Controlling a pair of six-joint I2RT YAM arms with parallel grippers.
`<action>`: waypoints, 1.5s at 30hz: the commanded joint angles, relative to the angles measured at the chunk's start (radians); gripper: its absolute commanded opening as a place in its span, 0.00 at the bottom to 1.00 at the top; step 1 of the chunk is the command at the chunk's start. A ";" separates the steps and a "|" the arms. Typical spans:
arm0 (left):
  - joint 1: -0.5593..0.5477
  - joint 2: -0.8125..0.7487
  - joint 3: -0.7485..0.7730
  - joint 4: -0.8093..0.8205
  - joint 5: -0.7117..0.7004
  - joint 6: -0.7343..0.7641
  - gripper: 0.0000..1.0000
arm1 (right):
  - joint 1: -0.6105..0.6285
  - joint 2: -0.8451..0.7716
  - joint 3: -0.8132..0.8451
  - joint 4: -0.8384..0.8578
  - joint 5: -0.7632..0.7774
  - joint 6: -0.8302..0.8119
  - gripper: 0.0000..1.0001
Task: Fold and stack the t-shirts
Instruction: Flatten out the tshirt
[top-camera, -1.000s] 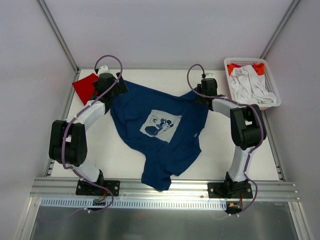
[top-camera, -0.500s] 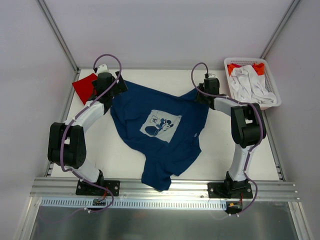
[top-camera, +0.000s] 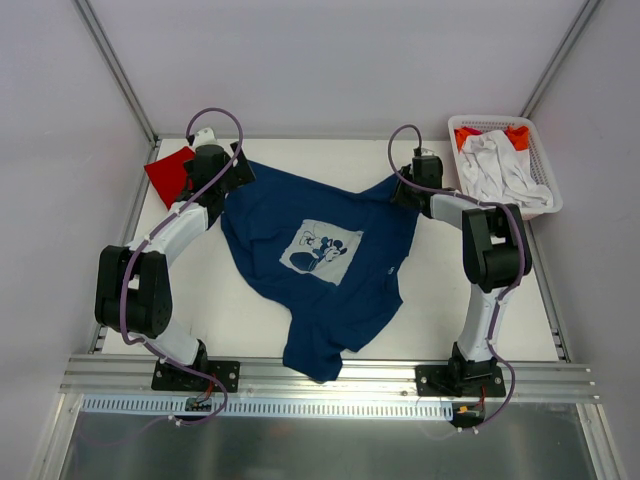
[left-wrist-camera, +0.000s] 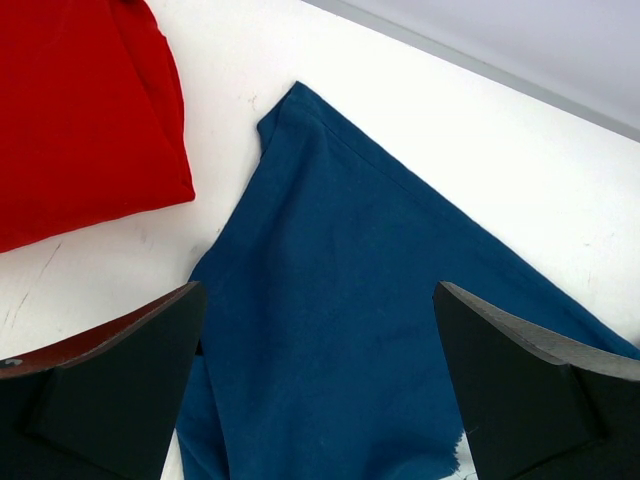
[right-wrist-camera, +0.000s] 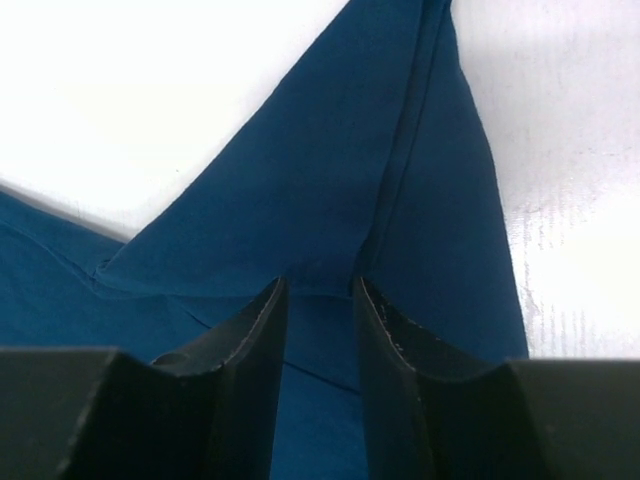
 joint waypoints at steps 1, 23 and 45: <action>0.001 -0.042 -0.008 0.005 0.012 -0.007 0.99 | -0.014 0.014 0.038 0.046 -0.052 0.038 0.35; 0.001 -0.050 -0.011 0.000 0.006 0.005 0.99 | -0.026 0.031 0.061 0.067 -0.118 0.064 0.00; 0.001 -0.062 -0.034 0.003 0.017 -0.011 0.99 | -0.028 0.302 0.547 -0.003 -0.213 0.147 0.24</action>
